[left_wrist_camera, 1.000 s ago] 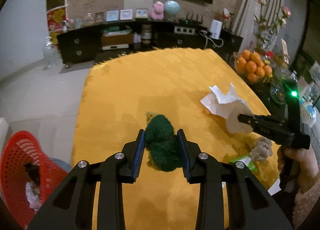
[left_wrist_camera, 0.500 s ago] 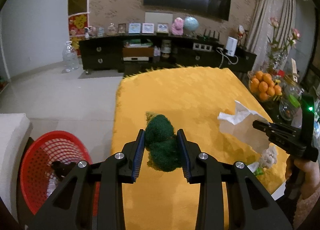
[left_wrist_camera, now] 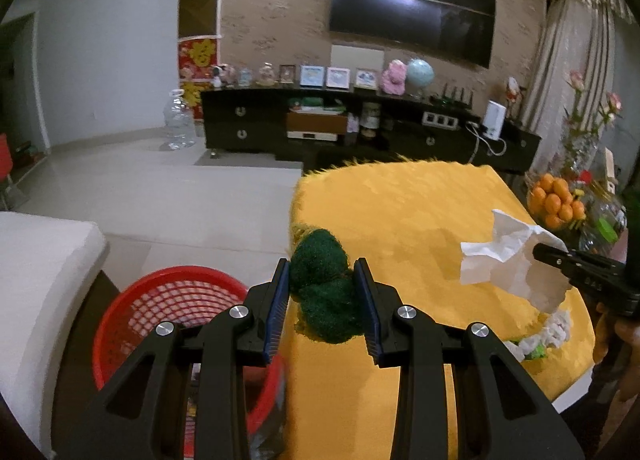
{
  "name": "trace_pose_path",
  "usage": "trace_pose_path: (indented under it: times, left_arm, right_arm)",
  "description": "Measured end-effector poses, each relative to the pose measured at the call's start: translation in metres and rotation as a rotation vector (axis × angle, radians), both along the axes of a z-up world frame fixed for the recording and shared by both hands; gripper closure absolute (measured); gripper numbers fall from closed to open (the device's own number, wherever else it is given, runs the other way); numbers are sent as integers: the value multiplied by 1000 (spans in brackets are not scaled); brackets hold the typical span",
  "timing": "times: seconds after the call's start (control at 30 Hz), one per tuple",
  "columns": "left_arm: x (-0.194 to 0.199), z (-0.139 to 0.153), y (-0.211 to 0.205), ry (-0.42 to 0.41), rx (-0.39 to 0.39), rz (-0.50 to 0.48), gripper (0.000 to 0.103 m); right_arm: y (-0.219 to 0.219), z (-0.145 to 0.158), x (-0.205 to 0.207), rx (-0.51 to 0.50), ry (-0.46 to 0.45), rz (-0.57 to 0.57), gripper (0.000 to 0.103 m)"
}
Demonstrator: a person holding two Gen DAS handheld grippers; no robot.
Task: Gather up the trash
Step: 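Carry the green scrubber and white tissue over the red wastebasket with both grippers, then open both grippers to drop the scrubber and tissue into the wastebasket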
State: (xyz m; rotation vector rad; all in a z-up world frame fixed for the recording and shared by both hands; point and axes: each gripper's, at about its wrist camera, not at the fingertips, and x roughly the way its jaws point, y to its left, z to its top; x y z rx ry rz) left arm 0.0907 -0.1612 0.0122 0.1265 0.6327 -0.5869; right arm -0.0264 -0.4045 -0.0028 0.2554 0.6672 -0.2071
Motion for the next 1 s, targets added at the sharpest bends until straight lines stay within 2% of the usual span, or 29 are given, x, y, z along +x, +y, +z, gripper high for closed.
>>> trace_pose_path:
  times: [0.47, 0.77, 1.0]
  left_arm:
    - [23, 7, 66, -19, -1, 144, 72]
    - [35, -12, 95, 14, 24, 205, 72]
    - [45, -37, 113, 73, 23, 235, 71]
  right_arm:
    - [73, 28, 53, -14, -30, 167, 89]
    - [143, 45, 94, 1, -45, 343, 89]
    - [193, 34, 122, 22, 0, 451, 89]
